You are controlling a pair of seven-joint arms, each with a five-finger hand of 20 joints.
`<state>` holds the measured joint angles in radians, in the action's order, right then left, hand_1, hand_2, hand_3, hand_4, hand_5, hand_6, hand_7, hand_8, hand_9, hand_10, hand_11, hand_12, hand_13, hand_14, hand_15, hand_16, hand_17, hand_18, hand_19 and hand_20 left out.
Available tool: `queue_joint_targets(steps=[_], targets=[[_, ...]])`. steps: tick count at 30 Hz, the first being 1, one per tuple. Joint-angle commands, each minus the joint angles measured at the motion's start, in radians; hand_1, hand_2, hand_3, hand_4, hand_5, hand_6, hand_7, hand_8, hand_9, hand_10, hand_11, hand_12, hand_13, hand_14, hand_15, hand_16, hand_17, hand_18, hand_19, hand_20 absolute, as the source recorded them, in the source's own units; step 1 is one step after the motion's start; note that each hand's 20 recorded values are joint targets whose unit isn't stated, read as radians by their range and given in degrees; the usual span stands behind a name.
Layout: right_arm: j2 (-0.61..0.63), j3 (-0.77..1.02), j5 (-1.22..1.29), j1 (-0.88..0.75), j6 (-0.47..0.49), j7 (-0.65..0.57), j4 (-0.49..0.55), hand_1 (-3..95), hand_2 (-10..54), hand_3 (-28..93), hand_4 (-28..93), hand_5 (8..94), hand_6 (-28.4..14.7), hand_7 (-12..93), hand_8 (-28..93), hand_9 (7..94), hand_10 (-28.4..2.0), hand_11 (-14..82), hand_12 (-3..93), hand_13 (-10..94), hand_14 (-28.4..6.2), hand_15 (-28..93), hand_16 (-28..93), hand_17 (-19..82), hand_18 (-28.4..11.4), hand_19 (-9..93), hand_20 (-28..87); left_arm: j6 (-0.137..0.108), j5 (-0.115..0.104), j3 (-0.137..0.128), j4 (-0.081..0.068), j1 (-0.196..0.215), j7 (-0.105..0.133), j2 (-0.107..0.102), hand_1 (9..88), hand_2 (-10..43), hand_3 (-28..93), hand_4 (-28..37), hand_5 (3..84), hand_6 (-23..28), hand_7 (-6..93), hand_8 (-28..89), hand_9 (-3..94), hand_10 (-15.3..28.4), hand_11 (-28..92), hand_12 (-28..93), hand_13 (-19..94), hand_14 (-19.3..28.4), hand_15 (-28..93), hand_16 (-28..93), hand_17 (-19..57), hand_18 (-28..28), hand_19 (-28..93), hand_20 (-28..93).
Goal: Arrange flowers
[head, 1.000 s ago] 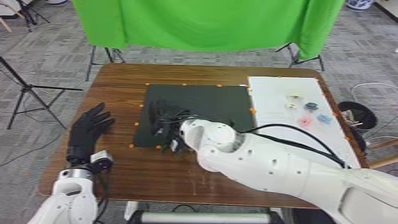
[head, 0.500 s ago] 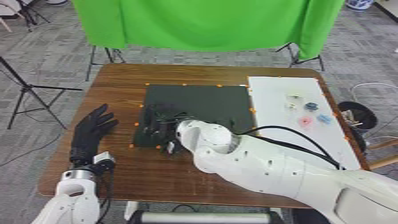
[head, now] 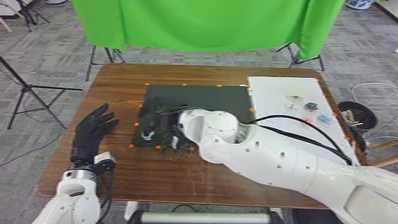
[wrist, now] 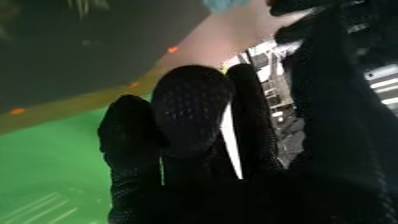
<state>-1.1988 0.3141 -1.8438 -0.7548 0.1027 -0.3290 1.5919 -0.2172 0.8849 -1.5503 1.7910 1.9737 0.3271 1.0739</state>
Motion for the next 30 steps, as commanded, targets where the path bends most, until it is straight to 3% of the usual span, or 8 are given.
queue_joint_targets(steps=[1, 6, 12, 20, 30], targets=[[0.307, 0.216, -0.054, 0.020, 0.007, -0.058, 0.235, 28.3, -9.5, 71, -17, 39.9, 3.6, 13, -9, 42.1, -17.5, 4.7, 15.4, 81, -4.9, 63, 26, 56, -15.6, 93, 49, 0.013, 0.007, -0.007, 0.007, 0.038, -0.032, 0.012, 15.8, -9.5, 75, -28.3, 41.3, -0.6, 15.2, -8, 43.4, 12.4, 17, 12, 38, 17.1, 29, 1, 6.5, 15.4, 10, 21], [0.518, 0.452, -0.087, -0.145, 0.077, -0.149, 0.353, 22.0, -9.5, 65, -15, 34.1, 1.3, 7, -6, 38.3, -19.1, 3.5, 14.4, 79, -7.5, 63, 25, 53, -17.5, 93, 46, 0.011, 0.007, -0.025, 0.019, 0.068, -0.033, 0.015, 16.2, -9.5, 75, -28.3, 41.3, -0.7, 15.3, -8, 43.4, 12.3, 17, 12, 38, 17.0, 29, 1, 6.5, 15.4, 9, 21], [0.651, 0.679, -0.086, -0.414, 0.122, -0.225, 0.361, 16.1, -9.5, 60, -17, 32.1, 0.3, 4, -5, 37.1, -20.7, 3.2, 14.1, 78, -9.5, 62, 25, 52, -19.5, 93, 46, 0.004, 0.008, -0.029, 0.025, 0.082, -0.028, 0.022, 16.7, -9.5, 74, -28.3, 41.3, -0.7, 15.4, -8, 43.4, 12.3, 17, 12, 38, 17.0, 29, 1, 6.5, 15.5, 10, 21], [0.673, 0.878, -0.097, -0.709, 0.115, -0.283, 0.344, 15.7, -9.5, 59, -17, 34.5, -0.2, 5, -4, 41.4, -20.6, 5.0, 15.1, 79, -9.8, 63, 25, 52, -20.1, 93, 45, 0.010, 0.021, -0.020, 0.019, 0.072, -0.034, 0.020, 16.8, -9.5, 74, -28.3, 41.2, -0.9, 15.6, -8, 43.4, 12.4, 17, 12, 38, 17.1, 29, 1, 6.5, 15.5, 10, 21], [0.641, 0.931, -0.091, -0.817, 0.091, -0.317, 0.311, 18.2, -9.5, 61, -17, 38.5, 0.0, 7, -5, 49.5, -20.1, 8.4, 20.2, 80, -8.7, 66, 25, 54, -20.1, 93, 51, 0.009, 0.024, -0.008, 0.019, 0.070, -0.030, 0.023, 16.9, -9.5, 74, -28.3, 41.3, -0.9, 15.8, -8, 43.4, 12.4, 17, 12, 38, 17.0, 29, 1, 6.5, 15.4, 10, 21]])
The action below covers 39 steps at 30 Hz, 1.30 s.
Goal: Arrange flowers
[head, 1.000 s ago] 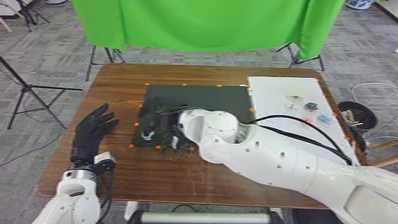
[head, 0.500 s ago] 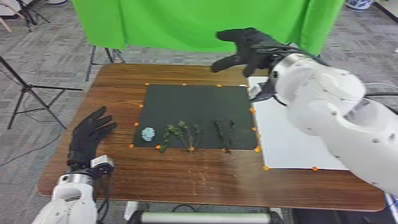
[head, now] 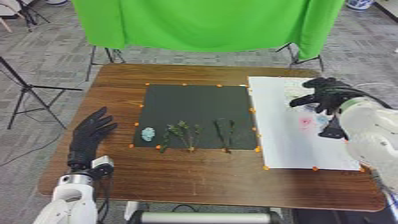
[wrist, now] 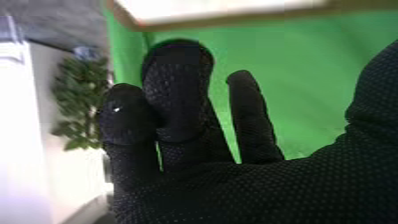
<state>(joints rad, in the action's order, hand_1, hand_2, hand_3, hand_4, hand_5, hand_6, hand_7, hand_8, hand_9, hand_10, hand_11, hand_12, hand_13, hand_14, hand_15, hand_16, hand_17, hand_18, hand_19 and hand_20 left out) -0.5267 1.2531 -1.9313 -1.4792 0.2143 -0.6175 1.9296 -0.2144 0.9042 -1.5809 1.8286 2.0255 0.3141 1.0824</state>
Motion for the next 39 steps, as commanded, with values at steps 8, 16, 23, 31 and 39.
queue_joint_targets(steps=[8, 16, 23, 31, 39], targets=[[-0.050, -0.038, -0.014, -0.108, -0.066, -0.050, -0.055, 24.4, -9.5, 64, -16, 43.8, 0.3, 11, -6, 53.8, -19.1, 15.3, 22.8, 81, -8.2, 67, 25, 55, -19.6, 93, 53, 0.004, 0.003, 0.025, -0.017, 0.020, -0.014, 0.018, 17.3, -9.5, 74, -28.3, 41.3, -0.9, 15.8, -9, 43.4, 12.4, 17, 12, 38, 17.0, 29, 1, 6.4, 15.4, 10, 21], [-0.044, -0.084, -0.063, -0.100, -0.261, -0.031, -0.065, 52.1, -9.5, 64, -18, 66.3, -0.9, 25, 6, 74.2, -13.2, 19.8, 32.8, 88, -4.3, 67, 26, 62, -16.7, 93, 56, 0.000, 0.003, 0.023, -0.015, 0.020, -0.018, 0.019, 17.3, -9.5, 74, -28.3, 41.3, -0.8, 15.8, -9, 43.3, 12.4, 17, 11, 38, 17.1, 29, 1, 6.4, 15.4, 10, 21], [0.006, -0.114, -0.064, 0.045, -0.327, -0.010, -0.022, 61.3, -9.5, 64, -21, 77.1, -2.8, 26, 8, 86.3, -10.7, 13.5, 41.8, 91, -1.9, 66, 28, 66, -14.3, 93, 57, -0.004, -0.001, 0.007, -0.012, 0.019, -0.017, -0.009, 17.3, -9.5, 74, -28.3, 41.2, -0.7, 15.5, -8, 43.3, 12.4, 17, 11, 38, 17.0, 30, 1, 6.4, 15.4, 10, 21], [-0.021, -0.439, 0.023, 0.544, -0.352, 0.074, -0.009, 61.9, -9.5, 64, -21, 78.5, -3.0, 25, 9, 87.4, -11.1, 12.8, 42.3, 92, -1.3, 66, 28, 67, -13.4, 93, 58, -0.014, -0.007, -0.024, -0.008, 0.028, -0.011, -0.028, 17.4, -9.5, 74, -28.3, 41.1, -0.4, 15.3, -8, 43.3, 12.4, 17, 11, 38, 17.1, 30, 1, 6.5, 15.4, 10, 21], [-0.329, -0.801, 0.084, 0.879, -0.317, 0.177, -0.157, 61.6, -9.5, 64, -21, 79.0, -2.9, 24, 9, 87.7, -10.8, 12.2, 42.2, 92, -1.1, 66, 29, 67, -13.4, 93, 58, -0.040, -0.029, -0.042, -0.019, 0.010, 0.003, -0.034, 15.1, -4.2, 74, -28.3, 41.5, -0.5, 15.5, -8, 43.5, 12.5, 18, 11, 38, 17.1, 30, 1, 6.5, 15.4, 10, 20]])
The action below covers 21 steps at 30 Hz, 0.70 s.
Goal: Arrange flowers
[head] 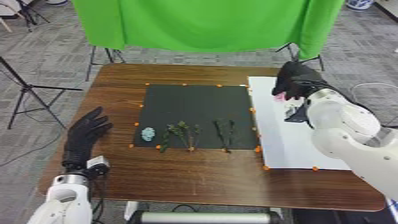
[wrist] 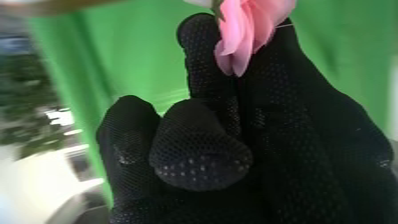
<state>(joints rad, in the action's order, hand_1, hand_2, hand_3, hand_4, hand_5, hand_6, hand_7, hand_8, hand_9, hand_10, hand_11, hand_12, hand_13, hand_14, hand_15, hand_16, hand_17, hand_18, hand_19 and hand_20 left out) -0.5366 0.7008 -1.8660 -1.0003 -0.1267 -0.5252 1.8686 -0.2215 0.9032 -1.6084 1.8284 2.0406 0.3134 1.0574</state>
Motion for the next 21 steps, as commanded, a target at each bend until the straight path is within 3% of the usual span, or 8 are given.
queue_joint_targets(steps=[1, 6, 9, 10, 14, 21], targets=[[-0.359, -0.270, 0.038, 0.412, 0.030, 0.094, -0.123, 61.5, -9.5, 64, -21, 79.0, -2.8, 24, 9, 87.7, -10.8, 12.1, 42.2, 92, -1.1, 66, 29, 67, -13.3, 93, 58, -0.035, -0.030, -0.008, -0.020, -0.014, 0.004, -0.008, 14.2, -0.9, 74, -28.3, 41.8, -0.5, 15.7, -8, 43.6, 12.5, 18, 11, 38, 17.1, 30, 1, 6.6, 15.4, 10, 20], [-0.537, -0.318, 0.063, 0.410, 0.061, 0.107, -0.245, 61.4, -9.5, 64, -21, 79.2, -2.6, 24, 9, 88.1, -10.6, 11.8, 42.1, 92, -1.2, 66, 29, 67, -13.2, 93, 59, -0.033, -0.037, 0.021, -0.031, -0.042, 0.009, -0.005, 12.8, 10.5, 72, -28.3, 43.6, -0.8, 15.8, -9, 44.7, 12.6, 18, 11, 38, 17.0, 29, 1, 6.8, 15.2, 10, 21], [-0.613, -0.335, 0.069, 0.393, 0.071, 0.108, -0.304, 61.3, -9.5, 65, -21, 79.3, -2.5, 24, 9, 88.2, -10.5, 11.6, 42.2, 92, -1.2, 67, 29, 68, -13.2, 93, 59, -0.031, -0.038, 0.026, -0.035, -0.048, 0.003, 0.003, 12.7, 13.8, 71, -28.3, 45.1, -0.9, 15.0, -9, 45.1, 12.7, 18, 11, 38, 16.9, 30, 1, 6.9, 15.0, 10, 21], [-0.632, -0.342, 0.081, 0.390, 0.066, 0.106, -0.321, 61.2, -9.5, 65, -21, 79.3, -2.5, 24, 9, 88.2, -10.5, 11.5, 42.2, 92, -1.2, 67, 29, 68, -13.3, 93, 59, -0.027, -0.037, 0.031, -0.041, -0.055, 0.005, 0.003, 12.8, 14.1, 71, -28.3, 45.2, -1.0, 14.8, -9, 45.1, 12.7, 18, 11, 38, 16.9, 30, 1, 7.0, 14.9, 10, 21], [-0.686, -0.352, 0.144, 0.358, 0.065, 0.095, -0.368, 61.2, -9.5, 65, -21, 79.6, -2.4, 24, 9, 88.4, -10.4, 11.3, 42.1, 92, -1.1, 67, 29, 68, -13.4, 93, 60, -0.030, -0.036, 0.045, -0.034, -0.054, 0.006, 0.004, 12.7, 13.0, 71, -28.3, 45.3, -0.9, 14.6, -8, 45.2, 12.7, 18, 11, 38, 16.9, 30, 1, 7.0, 14.9, 10, 21], [-0.731, -0.418, 0.142, 0.326, 0.028, 0.100, -0.408, 61.1, -9.5, 65, -21, 79.6, -2.0, 24, 9, 88.5, -10.5, 10.9, 42.0, 92, -1.2, 67, 29, 68, -13.4, 93, 61, -0.012, -0.036, 0.056, -0.039, -0.063, 0.010, 0.010, 12.5, 11.6, 72, -28.3, 45.2, -0.5, 14.5, -8, 45.2, 12.7, 18, 11, 38, 16.8, 30, 0, 6.9, 14.9, 11, 21]])
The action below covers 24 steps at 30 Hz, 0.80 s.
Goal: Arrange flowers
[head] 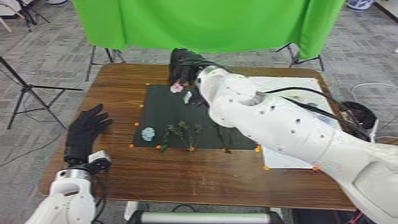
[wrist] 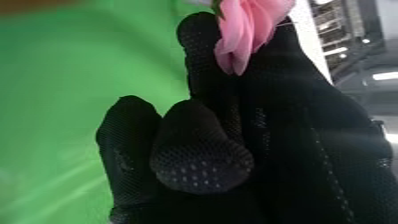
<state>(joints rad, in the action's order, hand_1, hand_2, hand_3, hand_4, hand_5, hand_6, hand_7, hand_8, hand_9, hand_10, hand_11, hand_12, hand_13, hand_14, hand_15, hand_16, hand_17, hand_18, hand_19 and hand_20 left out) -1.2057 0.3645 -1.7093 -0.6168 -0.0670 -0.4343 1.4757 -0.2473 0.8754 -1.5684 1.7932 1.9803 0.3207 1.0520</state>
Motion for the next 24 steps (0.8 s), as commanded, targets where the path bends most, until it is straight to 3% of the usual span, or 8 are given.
queue_joint_targets(steps=[1, 3, 5, 7, 19, 24], targets=[[-0.069, -0.091, -0.027, -0.059, -0.037, 0.012, -0.023, 61.1, -9.5, 65, -21, 79.6, -1.9, 24, 9, 88.5, -10.4, 10.8, 41.9, 92, -1.2, 67, 29, 68, -13.4, 93, 61, 0.015, -0.014, 0.019, -0.005, -0.005, 0.005, 0.015, 12.7, 11.6, 71, -28.3, 45.3, -0.5, 14.5, -8, 45.2, 12.7, 18, 11, 38, 16.9, 30, 0, 6.9, 14.9, 11, 21], [-0.085, -0.101, -0.037, -0.069, -0.051, 0.015, -0.041, 61.0, -9.5, 65, -21, 79.6, -1.8, 24, 9, 88.6, -10.3, 10.5, 41.7, 92, -1.2, 67, 29, 68, -13.5, 93, 61, 0.017, -0.012, 0.021, -0.003, -0.003, 0.002, 0.021, 13.2, 13.5, 71, -28.3, 45.3, -0.5, 14.5, -8, 45.2, 12.7, 18, 11, 38, 16.9, 30, 0, 6.9, 14.9, 11, 21], [-0.103, -0.093, -0.045, -0.074, -0.054, 0.036, -0.082, 60.9, -9.5, 65, -21, 79.5, -1.6, 24, 9, 88.7, -10.3, 10.3, 41.5, 92, -1.3, 67, 29, 68, -13.5, 93, 62, 0.012, -0.013, 0.047, -0.022, -0.039, 0.001, 0.022, 13.2, 15.9, 72, -28.3, 45.3, -0.5, 14.6, -8, 45.3, 12.7, 18, 11, 38, 16.9, 30, 0, 7.0, 14.9, 11, 21], [-0.114, -0.098, -0.055, -0.078, -0.059, 0.034, -0.100, 60.9, -9.5, 65, -22, 79.5, -1.5, 24, 8, 88.7, -10.4, 10.1, 41.3, 92, -1.3, 68, 29, 68, -13.5, 93, 62, 0.020, -0.011, 0.056, -0.029, -0.049, -0.001, 0.026, 13.0, 16.8, 72, -28.3, 45.4, -0.4, 14.6, -8, 45.3, 12.7, 18, 11, 38, 16.9, 30, 0, 7.0, 14.9, 11, 21], [-0.146, -0.115, -0.047, -0.073, -0.078, 0.018, -0.140, 60.4, -9.5, 64, -22, 78.6, -0.5, 24, 7, 88.8, -10.9, 8.1, 39.0, 92, -1.4, 68, 30, 68, -13.7, 93, 62, 0.024, -0.008, 0.076, -0.031, -0.059, -0.004, 0.028, 13.1, 16.5, 73, -28.3, 45.5, -0.3, 14.9, -8, 45.4, 12.7, 18, 11, 38, 16.9, 30, 0, 7.0, 14.9, 11, 21], [-0.150, -0.113, -0.029, -0.071, -0.061, 0.011, -0.140, 58.6, -9.5, 64, -19, 76.6, 0.5, 23, 5, 86.1, -11.2, 7.7, 32.6, 92, -1.7, 67, 29, 67, -14.0, 93, 62, 0.024, -0.007, 0.077, -0.031, -0.062, -0.003, 0.026, 12.7, 12.5, 72, -28.3, 45.2, -0.1, 14.8, -8, 45.3, 12.7, 18, 11, 38, 16.8, 31, 0, 7.0, 14.9, 11, 21]])
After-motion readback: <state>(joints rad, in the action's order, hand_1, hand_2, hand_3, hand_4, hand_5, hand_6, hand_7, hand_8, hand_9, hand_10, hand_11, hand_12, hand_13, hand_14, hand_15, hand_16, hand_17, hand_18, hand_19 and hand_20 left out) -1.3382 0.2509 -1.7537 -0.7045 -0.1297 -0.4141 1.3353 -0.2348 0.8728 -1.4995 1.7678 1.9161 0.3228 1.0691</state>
